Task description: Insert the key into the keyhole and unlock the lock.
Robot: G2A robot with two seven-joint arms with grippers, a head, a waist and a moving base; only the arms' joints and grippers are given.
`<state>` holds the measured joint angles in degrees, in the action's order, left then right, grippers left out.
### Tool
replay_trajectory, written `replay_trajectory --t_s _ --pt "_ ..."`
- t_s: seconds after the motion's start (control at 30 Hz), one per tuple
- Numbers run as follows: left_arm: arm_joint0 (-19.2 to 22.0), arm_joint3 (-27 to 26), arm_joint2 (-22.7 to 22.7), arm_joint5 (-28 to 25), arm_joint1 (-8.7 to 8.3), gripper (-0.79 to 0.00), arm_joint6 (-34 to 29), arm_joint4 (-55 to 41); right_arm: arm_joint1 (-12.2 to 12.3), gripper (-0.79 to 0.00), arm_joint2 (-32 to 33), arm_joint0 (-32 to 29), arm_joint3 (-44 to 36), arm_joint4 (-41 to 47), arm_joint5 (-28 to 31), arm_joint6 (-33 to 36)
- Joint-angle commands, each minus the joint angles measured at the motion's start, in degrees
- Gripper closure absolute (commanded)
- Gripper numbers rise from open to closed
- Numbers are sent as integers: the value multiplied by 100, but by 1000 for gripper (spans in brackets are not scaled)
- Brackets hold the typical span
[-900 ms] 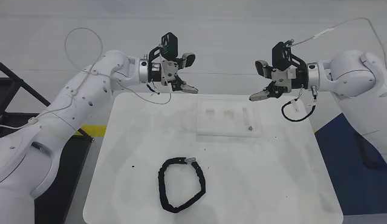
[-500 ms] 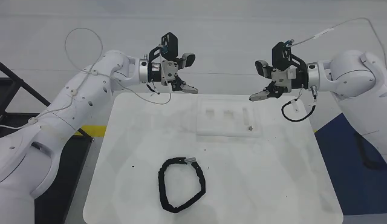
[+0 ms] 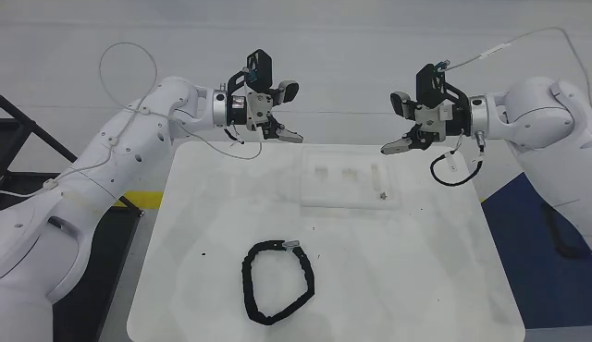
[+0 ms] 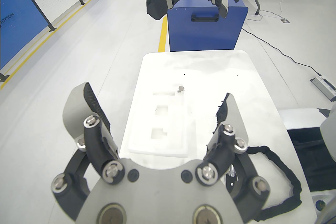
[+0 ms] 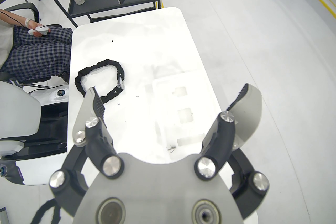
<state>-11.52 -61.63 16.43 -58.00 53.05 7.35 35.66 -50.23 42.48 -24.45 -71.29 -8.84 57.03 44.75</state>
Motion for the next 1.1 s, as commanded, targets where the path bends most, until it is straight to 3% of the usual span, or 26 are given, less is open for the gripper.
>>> replay_trajectory --t_s 0.0,0.33,0.67,1.07 --pt "0 0 0 0 0 -785 0 0 0 -785 3 -123 56 -53 -33 -145" --pt "0 0 0 0 0 -785 0 0 -166 -785 -388 -523 673 -92 -96 -359" --pt "0 0 0 0 0 -785 0 0 -356 -785 -693 -674 1133 -291 -559 -329" --pt "0 0 0 0 0 -785 0 0 -258 -785 -553 -1280 577 -1284 -2856 -219"
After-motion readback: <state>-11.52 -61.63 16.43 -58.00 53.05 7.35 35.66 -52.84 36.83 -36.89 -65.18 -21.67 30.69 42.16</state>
